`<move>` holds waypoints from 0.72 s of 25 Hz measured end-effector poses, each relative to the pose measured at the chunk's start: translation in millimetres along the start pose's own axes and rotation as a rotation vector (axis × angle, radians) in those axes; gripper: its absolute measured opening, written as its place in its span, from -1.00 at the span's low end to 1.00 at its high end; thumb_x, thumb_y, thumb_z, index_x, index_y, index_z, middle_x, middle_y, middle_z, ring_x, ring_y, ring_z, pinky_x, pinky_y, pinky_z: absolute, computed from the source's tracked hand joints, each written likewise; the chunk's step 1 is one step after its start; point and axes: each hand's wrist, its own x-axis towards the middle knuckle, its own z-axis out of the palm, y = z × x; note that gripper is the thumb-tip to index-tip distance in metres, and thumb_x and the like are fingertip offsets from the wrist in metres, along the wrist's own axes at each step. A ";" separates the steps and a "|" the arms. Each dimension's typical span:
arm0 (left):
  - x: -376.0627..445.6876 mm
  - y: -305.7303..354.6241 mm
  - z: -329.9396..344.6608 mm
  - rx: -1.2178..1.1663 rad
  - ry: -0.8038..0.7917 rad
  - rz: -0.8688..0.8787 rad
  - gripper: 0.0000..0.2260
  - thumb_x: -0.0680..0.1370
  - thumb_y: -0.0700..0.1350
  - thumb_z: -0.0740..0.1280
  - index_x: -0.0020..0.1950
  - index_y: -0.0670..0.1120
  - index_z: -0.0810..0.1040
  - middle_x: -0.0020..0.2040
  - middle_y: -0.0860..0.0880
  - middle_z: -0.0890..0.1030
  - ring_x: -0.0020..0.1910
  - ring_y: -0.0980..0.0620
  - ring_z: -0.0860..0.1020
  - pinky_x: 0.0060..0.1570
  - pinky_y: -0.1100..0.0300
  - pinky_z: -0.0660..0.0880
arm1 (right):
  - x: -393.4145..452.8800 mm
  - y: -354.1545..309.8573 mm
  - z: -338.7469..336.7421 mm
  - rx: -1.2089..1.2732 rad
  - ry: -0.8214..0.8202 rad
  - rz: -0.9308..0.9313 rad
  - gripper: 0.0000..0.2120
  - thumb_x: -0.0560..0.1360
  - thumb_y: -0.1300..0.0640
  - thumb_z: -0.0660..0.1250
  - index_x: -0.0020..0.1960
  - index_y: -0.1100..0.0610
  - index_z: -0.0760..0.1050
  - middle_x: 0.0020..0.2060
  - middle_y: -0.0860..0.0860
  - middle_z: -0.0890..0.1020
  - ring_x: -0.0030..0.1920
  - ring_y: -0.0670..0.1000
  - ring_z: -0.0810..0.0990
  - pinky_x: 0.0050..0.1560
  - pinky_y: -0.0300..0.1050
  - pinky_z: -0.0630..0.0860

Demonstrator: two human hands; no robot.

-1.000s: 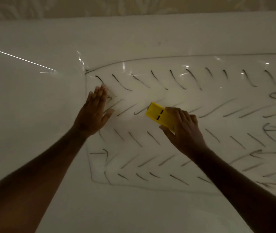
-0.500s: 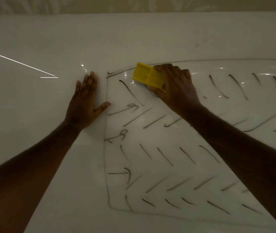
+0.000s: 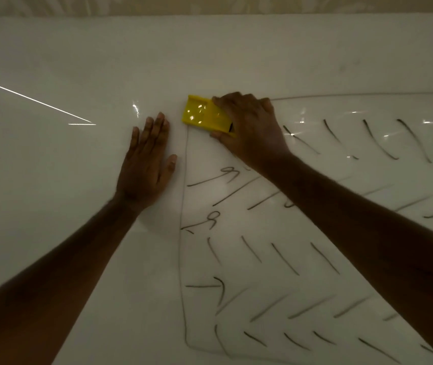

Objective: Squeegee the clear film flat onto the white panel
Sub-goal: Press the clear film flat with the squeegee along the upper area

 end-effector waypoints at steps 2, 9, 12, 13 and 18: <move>0.4 -2.7 1.1 0.002 0.006 0.014 -0.39 0.77 0.08 0.05 0.73 -0.25 0.13 0.75 -0.21 0.13 0.75 -0.22 0.07 0.73 -0.16 -0.03 | -20.2 -6.7 -2.6 0.006 -0.067 -0.130 -0.40 0.53 -0.16 0.40 0.46 0.14 0.46 0.27 0.10 0.60 0.16 0.17 0.59 0.14 0.13 0.44; 0.1 1.2 0.4 0.018 -0.010 0.000 -0.37 0.72 0.01 0.14 0.74 -0.24 0.10 0.76 -0.20 0.09 0.75 -0.21 0.04 0.73 -0.16 -0.04 | -14.7 48.0 -31.0 -0.114 -0.083 -0.134 -0.38 0.58 -0.20 0.33 0.51 0.14 0.41 0.32 0.14 0.57 0.22 0.23 0.54 0.16 0.14 0.42; -0.8 2.1 -0.7 0.011 -0.011 -0.010 -0.38 0.73 0.01 0.12 0.74 -0.24 0.10 0.76 -0.20 0.09 0.75 -0.21 0.03 0.73 -0.17 -0.05 | 25.0 36.5 -19.6 -0.134 -0.091 -0.047 -0.35 0.55 -0.20 0.35 0.51 0.16 0.41 0.32 0.15 0.57 0.23 0.27 0.55 0.17 0.18 0.43; -1.3 2.0 -0.8 0.012 -0.003 -0.024 -0.38 0.74 0.01 0.10 0.74 -0.24 0.10 0.76 -0.20 0.09 0.75 -0.21 0.03 0.73 -0.15 -0.08 | 29.0 25.6 -12.3 -0.146 -0.091 -0.063 -0.35 0.55 -0.19 0.36 0.50 0.17 0.42 0.30 0.16 0.58 0.21 0.27 0.56 0.14 0.18 0.44; -4.8 2.0 1.8 0.042 0.029 -0.055 -0.38 0.75 0.03 0.06 0.73 -0.29 0.10 0.75 -0.25 0.10 0.74 -0.24 0.06 0.73 -0.11 -0.09 | -19.8 -3.2 -5.7 -0.120 -0.104 -0.255 -0.37 0.57 -0.13 0.38 0.51 0.20 0.40 0.27 0.18 0.57 0.16 0.24 0.57 0.10 0.18 0.50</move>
